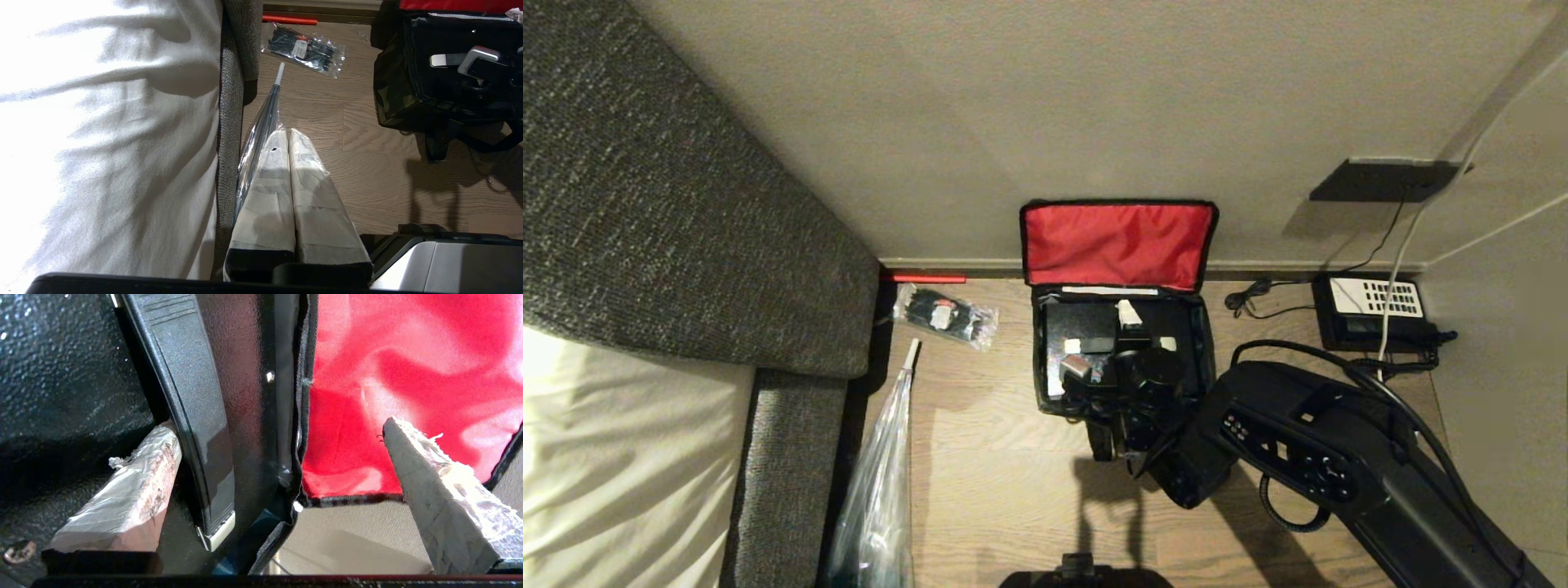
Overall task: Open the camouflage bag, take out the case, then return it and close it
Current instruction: Grip the handle
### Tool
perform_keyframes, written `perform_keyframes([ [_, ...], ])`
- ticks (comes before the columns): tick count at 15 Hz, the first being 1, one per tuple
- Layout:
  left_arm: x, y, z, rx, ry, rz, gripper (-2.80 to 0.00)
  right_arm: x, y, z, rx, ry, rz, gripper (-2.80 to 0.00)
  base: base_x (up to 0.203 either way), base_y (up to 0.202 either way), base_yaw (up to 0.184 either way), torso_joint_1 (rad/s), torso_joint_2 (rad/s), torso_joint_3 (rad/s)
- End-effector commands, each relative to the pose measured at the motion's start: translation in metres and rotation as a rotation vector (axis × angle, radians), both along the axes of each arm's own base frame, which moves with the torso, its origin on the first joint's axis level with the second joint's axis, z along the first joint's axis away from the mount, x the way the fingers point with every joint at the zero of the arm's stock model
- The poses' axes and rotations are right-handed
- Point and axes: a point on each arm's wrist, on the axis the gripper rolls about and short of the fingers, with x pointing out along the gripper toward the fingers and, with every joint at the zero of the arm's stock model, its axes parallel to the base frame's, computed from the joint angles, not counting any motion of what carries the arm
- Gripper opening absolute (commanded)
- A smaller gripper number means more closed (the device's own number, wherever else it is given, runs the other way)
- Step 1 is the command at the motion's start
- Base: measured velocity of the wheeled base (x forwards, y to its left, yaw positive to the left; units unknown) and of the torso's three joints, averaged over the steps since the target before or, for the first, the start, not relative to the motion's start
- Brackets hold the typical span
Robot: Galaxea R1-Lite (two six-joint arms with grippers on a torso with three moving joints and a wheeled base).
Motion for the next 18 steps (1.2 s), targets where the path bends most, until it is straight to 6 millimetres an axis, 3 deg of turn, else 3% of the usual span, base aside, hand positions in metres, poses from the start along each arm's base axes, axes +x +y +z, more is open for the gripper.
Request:
perform_keyframes([
  [1,0.0,0.0,0.0,0.0,0.0,0.001,-2.8,0.002,0.001,-0.005,-0.001,0.002,-0.002,0.0,0.0,0.0,0.0,0.0,0.0,0.0],
  [18,0.0,0.0,0.0,0.0,0.0,0.001,-2.8,0.029,-0.003,0.021,0.074,-0.104,-0.039,0.0,0.0,0.0,0.0,0.0,0.0,0.0],
])
